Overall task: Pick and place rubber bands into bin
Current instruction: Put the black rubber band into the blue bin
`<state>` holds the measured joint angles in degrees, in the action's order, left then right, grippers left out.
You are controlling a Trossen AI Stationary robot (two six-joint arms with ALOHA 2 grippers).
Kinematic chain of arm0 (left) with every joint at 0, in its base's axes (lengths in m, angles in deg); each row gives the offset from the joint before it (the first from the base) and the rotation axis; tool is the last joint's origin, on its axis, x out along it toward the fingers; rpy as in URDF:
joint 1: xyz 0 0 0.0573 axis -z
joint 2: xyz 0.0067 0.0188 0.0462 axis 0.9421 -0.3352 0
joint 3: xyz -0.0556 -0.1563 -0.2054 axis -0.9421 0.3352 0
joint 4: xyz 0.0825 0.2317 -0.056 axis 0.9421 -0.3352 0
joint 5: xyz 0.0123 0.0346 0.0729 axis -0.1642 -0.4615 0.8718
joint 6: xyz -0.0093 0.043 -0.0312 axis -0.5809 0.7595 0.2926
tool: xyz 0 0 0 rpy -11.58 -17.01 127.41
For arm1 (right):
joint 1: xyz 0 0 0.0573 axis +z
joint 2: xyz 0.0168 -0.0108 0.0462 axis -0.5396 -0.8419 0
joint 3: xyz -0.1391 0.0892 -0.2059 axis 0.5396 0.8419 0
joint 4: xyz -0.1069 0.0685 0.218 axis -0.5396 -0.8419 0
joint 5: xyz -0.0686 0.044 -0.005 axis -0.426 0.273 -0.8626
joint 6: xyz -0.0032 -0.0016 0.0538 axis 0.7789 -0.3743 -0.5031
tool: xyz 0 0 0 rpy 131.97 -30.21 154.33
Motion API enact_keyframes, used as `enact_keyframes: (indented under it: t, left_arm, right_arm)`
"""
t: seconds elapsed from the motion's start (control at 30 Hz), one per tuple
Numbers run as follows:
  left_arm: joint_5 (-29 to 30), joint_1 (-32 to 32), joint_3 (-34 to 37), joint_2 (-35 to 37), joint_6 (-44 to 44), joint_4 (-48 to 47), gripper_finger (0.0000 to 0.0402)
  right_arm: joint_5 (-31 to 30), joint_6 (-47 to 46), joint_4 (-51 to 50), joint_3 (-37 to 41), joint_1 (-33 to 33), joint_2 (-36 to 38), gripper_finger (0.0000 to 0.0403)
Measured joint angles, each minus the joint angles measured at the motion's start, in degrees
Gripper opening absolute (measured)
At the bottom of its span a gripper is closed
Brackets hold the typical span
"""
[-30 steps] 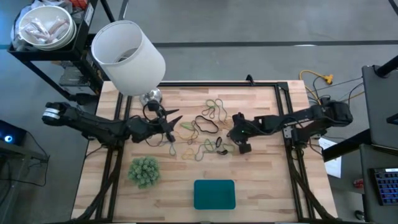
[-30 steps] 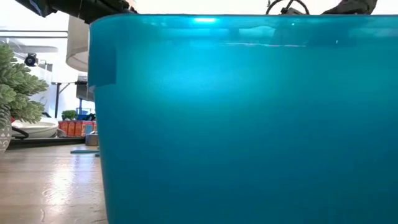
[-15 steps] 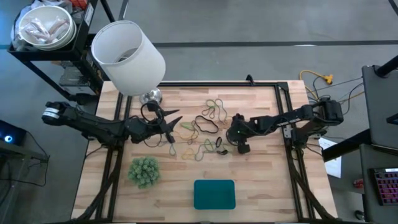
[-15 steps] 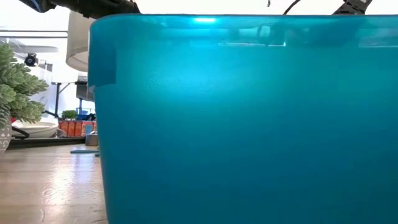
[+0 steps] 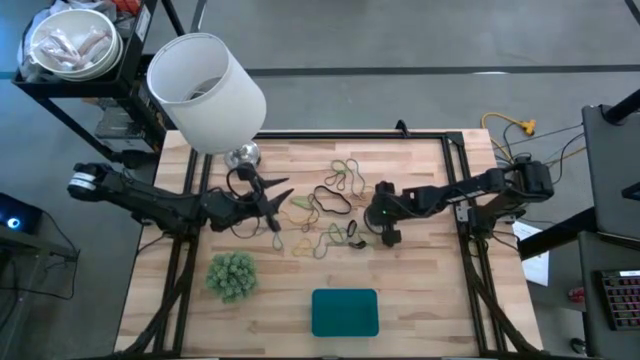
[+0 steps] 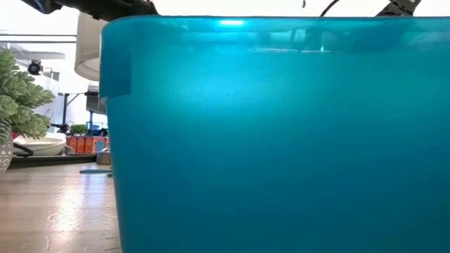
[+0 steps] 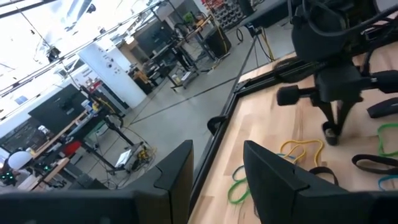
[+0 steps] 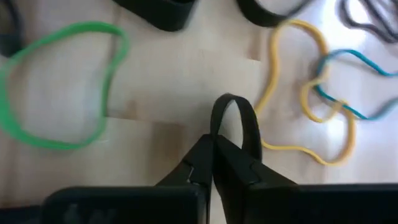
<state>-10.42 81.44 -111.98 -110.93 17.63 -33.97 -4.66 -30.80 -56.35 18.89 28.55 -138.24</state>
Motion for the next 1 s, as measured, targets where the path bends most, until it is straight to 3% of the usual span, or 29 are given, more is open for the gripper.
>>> enact_keyframes:
  t: [0.3, 0.57, 0.77, 1.0]
  left_arm:
    - [0.0, 1.5, 1.3, 0.0, -0.1, -0.1, 0.0125]
    - [0.0, 1.5, 1.8, 0.0, -1.7, -0.2, 0.0125]
    - [-0.2, 1.5, 1.6, 0.0, -3.4, 0.0, 0.0125]
    - [-0.3, 1.5, 1.7, 0.0, -3.5, 0.0, 0.0125]
  right_arm:
    - [-3.0, -1.7, 0.1, 0.0, 7.6, 8.7, 0.0008]
    - [-2.5, -5.6, 3.2, 0.0, 22.6, 17.0, 0.0008]
    - [-4.0, -4.3, 11.7, 0.0, 34.4, 15.0, 0.0008]
    - [-2.6, -3.4, 22.9, 0.0, 38.8, 6.7, 0.0008]
